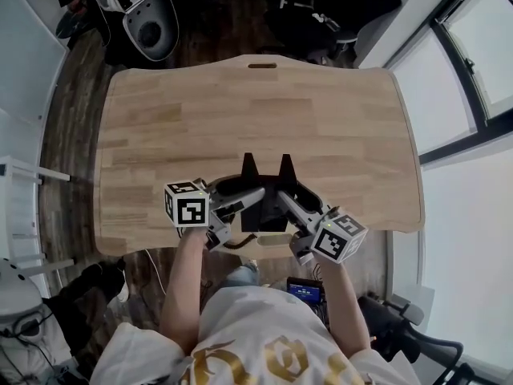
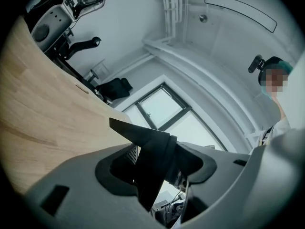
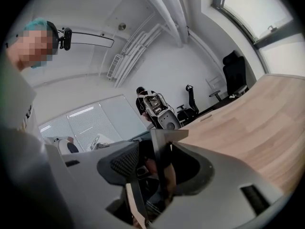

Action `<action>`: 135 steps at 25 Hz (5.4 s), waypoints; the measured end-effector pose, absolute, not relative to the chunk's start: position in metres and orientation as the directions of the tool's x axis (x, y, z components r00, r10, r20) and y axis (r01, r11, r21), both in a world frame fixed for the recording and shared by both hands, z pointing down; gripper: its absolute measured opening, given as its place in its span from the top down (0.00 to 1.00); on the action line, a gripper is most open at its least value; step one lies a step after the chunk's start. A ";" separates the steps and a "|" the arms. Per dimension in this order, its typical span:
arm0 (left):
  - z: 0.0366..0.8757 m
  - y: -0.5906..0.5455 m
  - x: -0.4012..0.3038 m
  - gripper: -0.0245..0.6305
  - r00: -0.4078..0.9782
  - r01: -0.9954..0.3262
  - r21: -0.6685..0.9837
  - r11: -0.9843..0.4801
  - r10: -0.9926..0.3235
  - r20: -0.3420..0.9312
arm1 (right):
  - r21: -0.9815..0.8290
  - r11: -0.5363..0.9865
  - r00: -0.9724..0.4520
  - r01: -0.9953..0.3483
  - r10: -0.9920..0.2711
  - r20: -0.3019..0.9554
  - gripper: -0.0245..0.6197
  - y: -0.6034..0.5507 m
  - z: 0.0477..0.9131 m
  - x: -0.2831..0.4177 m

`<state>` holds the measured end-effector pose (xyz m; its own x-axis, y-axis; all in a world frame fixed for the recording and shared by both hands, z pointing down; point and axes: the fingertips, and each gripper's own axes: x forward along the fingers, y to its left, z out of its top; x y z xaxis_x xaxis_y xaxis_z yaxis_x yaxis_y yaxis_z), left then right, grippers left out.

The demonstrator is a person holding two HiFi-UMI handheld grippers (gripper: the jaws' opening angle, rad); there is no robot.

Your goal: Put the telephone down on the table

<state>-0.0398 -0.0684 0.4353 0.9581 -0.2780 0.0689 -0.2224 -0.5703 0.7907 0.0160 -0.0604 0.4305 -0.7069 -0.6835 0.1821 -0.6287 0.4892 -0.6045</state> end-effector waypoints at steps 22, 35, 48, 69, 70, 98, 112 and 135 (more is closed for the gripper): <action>0.415 -0.106 -0.049 0.61 0.946 -0.261 0.765 -0.589 -0.313 0.082 | -0.602 0.509 -0.704 -0.615 -0.698 0.130 0.65 -0.098 0.412 0.008; 0.433 -0.126 -0.049 0.61 0.937 -0.282 0.779 -0.561 -0.335 0.098 | -0.625 0.503 -0.724 -0.597 -0.674 0.148 0.65 -0.119 0.430 0.009; 0.471 -0.161 -0.045 0.61 0.934 -0.283 0.819 -0.500 -0.339 0.116 | -0.656 0.463 -0.735 -0.595 -0.645 0.211 0.65 -0.156 0.468 0.011; 0.533 -0.223 -0.040 0.60 0.932 -0.298 0.868 -0.397 -0.317 0.176 | -0.718 0.385 -0.755 -0.580 -0.586 0.296 0.65 -0.219 0.529 0.015; 0.536 -0.223 -0.040 0.60 0.931 -0.299 0.869 -0.394 -0.318 0.177 | -0.719 0.383 -0.756 -0.579 -0.583 0.298 0.65 -0.219 0.532 0.015; 0.581 -0.243 -0.037 0.60 0.925 -0.314 0.884 -0.346 -0.320 0.204 | -0.751 0.327 -0.759 -0.573 -0.558 0.336 0.65 -0.237 0.578 0.019; 0.612 -0.275 -0.039 0.60 0.909 -0.346 0.901 -0.263 -0.330 0.253 | -0.769 0.264 -0.738 -0.582 -0.567 0.364 0.67 -0.268 0.606 0.019; 0.636 -0.282 -0.046 0.49 0.819 -0.517 0.825 -0.230 -0.411 0.399 | -0.737 0.265 -0.723 -0.621 -0.556 0.410 0.68 -0.274 0.621 0.019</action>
<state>-0.0457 -0.2819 0.6359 0.8194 -0.4112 0.3993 -0.5170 -0.2295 0.8246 0.0193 -0.2735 0.6213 -0.7234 -0.5558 0.4096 -0.6212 0.2650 -0.7375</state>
